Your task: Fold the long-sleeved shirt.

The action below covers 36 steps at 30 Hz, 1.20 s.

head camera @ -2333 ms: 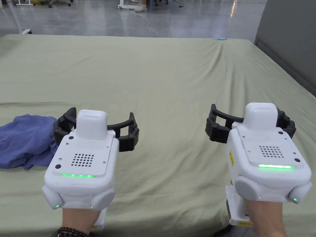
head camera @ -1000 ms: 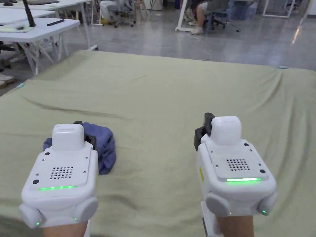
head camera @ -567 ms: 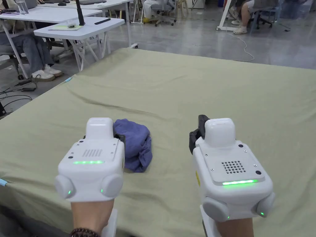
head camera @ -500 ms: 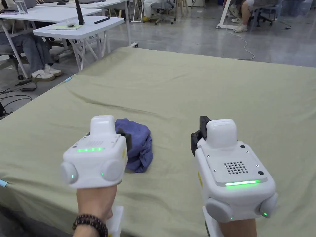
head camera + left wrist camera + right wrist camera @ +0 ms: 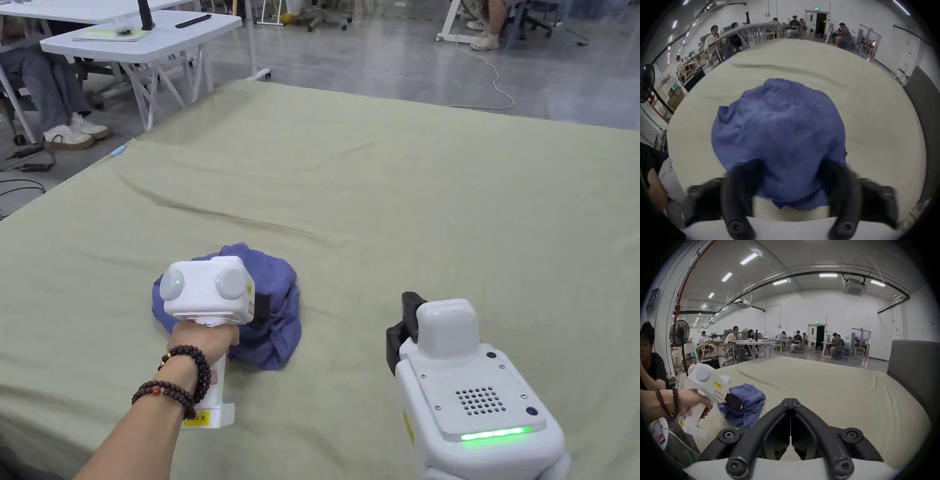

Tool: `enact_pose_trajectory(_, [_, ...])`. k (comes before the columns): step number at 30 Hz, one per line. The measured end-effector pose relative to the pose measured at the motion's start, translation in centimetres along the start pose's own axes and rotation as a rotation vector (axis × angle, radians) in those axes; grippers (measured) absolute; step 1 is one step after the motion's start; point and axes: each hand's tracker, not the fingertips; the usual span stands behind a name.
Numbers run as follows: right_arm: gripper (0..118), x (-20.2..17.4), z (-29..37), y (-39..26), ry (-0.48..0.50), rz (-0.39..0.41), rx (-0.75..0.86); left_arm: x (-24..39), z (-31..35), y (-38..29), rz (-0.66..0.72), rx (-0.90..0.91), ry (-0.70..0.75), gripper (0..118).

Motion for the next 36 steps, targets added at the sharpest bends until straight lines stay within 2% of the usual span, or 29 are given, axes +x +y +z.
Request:
enact_pose_trajectory(1, [0,0.1,-0.3,-0.1,-0.002,-0.003,-0.005,-0.1,0.0,-0.1,0.014,0.009,0.003,26])
enact_pose_trajectory(2, [0,0.2,-0.4,-0.2,-0.005,-0.003,-0.011,-0.2,0.1,-0.2,0.029,0.019,0.011,15])
enact_pose_trajectory(4, [0,0.3,-0.9,-0.4,-0.019,0.008,-0.029,-1.6,-0.6,0.4,0.052,0.048,-0.058,10])
enact_pose_trajectory(7, [0,0.9,-1.0,-0.7,-0.027,-0.004,-0.038,-1.9,0.8,0.3,0.059,0.088,-0.064,7])
enact_pose_trajectory(11, [0,2.2,-0.1,-0.8,-0.048,-0.041,-0.035,0.1,6.1,0.5,0.079,0.229,-0.279,6])
enact_pose_trajectory(15, [0,4.2,1.7,-0.9,-0.099,-0.025,-0.019,5.9,12.1,1.1,-0.05,0.323,-0.422,6])
enact_pose_trajectory(18, [0,6.8,3.7,-0.8,-0.16,-0.049,-0.012,12.2,15.1,1.0,-0.16,0.338,-0.541,6])
enact_pose_trajectory(22, [0,11.4,7.6,-0.9,-0.284,-0.1,0.008,23.2,16.7,-1.3,-0.265,0.285,-0.748,6])
enact_pose_trajectory(25, [0,15.1,10.9,-1.2,-0.401,-0.123,0.012,31.6,15.3,-4.3,-0.375,0.203,-0.839,6])
enact_pose_trajectory(27, [0,17.4,13.2,-1.6,-0.49,-0.111,0.011,36.4,13.9,-7.1,-0.444,0.151,-0.862,6])
enact_pose_trajectory(29, [0,19.5,15.3,-2.3,-0.559,-0.1,-0.018,39.7,11.7,-9.6,-0.452,0.067,-0.85,6])
enact_pose_trajectory(32, [0,21.8,17.8,-3.1,-0.618,-0.137,-0.042,41.9,9.8,-12.5,-0.475,0.007,-0.839,6])
enact_pose_trajectory(33, [0,22.2,18.3,-3.3,-0.618,-0.148,-0.047,42.0,9.8,-13.0,-0.491,0.02,-0.831,7])
enact_pose_trajectory(34, [0,22.5,18.8,-3.3,-0.613,-0.16,-0.055,41.7,10.1,-13.1,-0.524,0.061,-0.795,15])
enact_pose_trajectory(35, [0,22.6,19.0,-3.3,-0.601,-0.175,-0.068,41.3,10.4,-13.0,-0.528,0.096,-0.785,35])
enact_pose_trajectory(36, [0,22.7,19.0,-3.3,-0.58,-0.187,-0.081,40.2,11.2,-12.8,-0.5,0.136,-0.791,70])
